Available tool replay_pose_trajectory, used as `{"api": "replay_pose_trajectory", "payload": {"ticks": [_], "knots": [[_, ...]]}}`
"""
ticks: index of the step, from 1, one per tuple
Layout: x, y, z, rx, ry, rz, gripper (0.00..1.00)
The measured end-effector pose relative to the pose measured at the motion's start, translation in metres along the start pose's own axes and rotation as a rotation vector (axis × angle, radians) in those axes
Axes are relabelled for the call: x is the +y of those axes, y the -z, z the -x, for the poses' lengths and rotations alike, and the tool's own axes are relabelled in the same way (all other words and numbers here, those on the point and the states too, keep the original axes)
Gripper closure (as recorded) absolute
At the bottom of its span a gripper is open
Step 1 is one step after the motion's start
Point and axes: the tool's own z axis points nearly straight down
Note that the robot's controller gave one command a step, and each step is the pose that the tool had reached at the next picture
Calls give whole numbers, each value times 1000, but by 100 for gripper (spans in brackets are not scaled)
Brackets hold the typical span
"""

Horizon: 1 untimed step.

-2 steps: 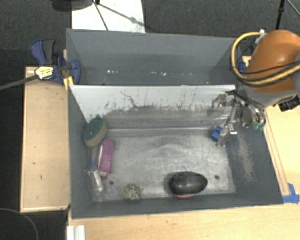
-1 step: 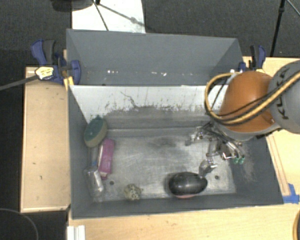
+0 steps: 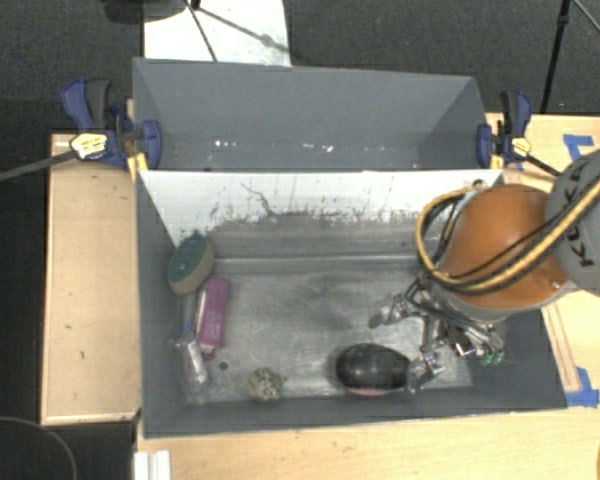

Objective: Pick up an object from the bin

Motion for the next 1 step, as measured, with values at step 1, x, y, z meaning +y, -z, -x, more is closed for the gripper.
{"api": "replay_pose_trajectory", "payload": {"ticks": [1], "knots": [[26, -45, 15, -16, 362, -8, 0]]}}
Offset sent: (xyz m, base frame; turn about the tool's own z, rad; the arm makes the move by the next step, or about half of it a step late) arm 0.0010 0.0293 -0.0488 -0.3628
